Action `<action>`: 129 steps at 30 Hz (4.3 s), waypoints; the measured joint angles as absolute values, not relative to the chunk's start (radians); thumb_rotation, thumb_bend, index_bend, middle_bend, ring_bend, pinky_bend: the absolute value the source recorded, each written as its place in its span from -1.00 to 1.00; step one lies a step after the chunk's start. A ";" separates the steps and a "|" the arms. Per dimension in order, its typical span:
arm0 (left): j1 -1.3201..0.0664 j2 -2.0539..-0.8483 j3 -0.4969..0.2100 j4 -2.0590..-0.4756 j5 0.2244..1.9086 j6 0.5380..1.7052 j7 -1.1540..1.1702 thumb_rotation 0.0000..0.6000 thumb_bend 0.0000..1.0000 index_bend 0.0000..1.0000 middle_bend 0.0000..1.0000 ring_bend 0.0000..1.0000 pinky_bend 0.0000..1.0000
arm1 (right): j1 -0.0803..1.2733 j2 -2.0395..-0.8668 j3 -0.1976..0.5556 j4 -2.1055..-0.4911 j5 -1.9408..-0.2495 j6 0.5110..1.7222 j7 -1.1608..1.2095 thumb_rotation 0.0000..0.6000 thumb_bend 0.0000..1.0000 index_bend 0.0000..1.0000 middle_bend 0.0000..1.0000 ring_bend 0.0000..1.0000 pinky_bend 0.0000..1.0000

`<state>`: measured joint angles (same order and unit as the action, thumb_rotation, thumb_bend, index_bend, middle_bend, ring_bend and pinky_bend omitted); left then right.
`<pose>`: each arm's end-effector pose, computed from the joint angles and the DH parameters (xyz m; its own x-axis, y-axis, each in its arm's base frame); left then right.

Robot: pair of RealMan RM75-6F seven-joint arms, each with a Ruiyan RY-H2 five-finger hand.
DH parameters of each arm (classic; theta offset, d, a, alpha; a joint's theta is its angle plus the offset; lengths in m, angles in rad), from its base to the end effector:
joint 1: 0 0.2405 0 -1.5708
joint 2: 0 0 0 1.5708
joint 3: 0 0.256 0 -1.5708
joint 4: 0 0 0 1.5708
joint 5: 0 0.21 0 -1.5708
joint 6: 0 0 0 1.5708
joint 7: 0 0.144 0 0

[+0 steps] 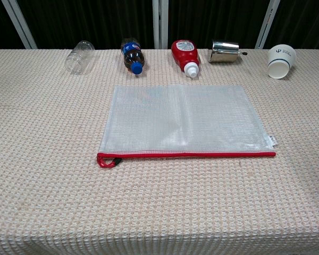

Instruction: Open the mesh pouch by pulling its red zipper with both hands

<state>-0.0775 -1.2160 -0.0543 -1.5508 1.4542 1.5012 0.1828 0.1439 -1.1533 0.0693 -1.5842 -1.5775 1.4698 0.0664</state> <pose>-0.3204 0.1797 0.1384 0.5221 -0.0045 0.8529 0.8521 0.0468 -0.5214 -0.2912 -0.2023 0.1470 0.3330 0.0158 0.9428 -0.9328 -0.1407 0.3318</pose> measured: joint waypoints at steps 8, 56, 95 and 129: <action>-0.074 -1.208 -0.051 -1.565 1.436 1.489 0.187 1.00 -0.62 -0.49 -0.69 -0.79 -0.73 | 0.184 -1.160 0.073 -1.593 -1.580 1.415 0.066 1.00 -0.62 -0.89 -0.82 -1.00 -1.00; -0.073 -1.236 -0.031 -1.461 1.485 1.483 0.037 1.00 -0.62 -0.49 -0.69 -0.79 -0.73 | 0.949 -1.906 0.184 -1.135 -1.617 0.745 -0.010 1.00 -0.64 -0.76 -0.79 -1.00 -1.00; -0.062 -1.244 -0.027 -1.416 1.491 1.488 -0.029 1.00 -0.62 -0.49 -0.69 -0.79 -0.73 | 1.176 -2.027 0.132 -0.997 -1.627 0.745 0.074 1.00 -0.44 -0.20 -0.67 -1.00 -1.00; -0.061 -1.251 -0.026 -1.391 1.490 1.486 -0.045 1.00 -0.62 -0.49 -0.71 -0.79 -0.73 | 1.199 -2.091 0.119 -0.900 -1.605 0.772 0.094 1.00 -0.19 0.28 -0.49 -1.00 -1.00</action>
<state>-0.0610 -1.2506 -0.0263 -1.3909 1.4902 1.4863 -0.0454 1.1986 -2.0908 0.1188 -0.8998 -1.6055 0.7723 0.0943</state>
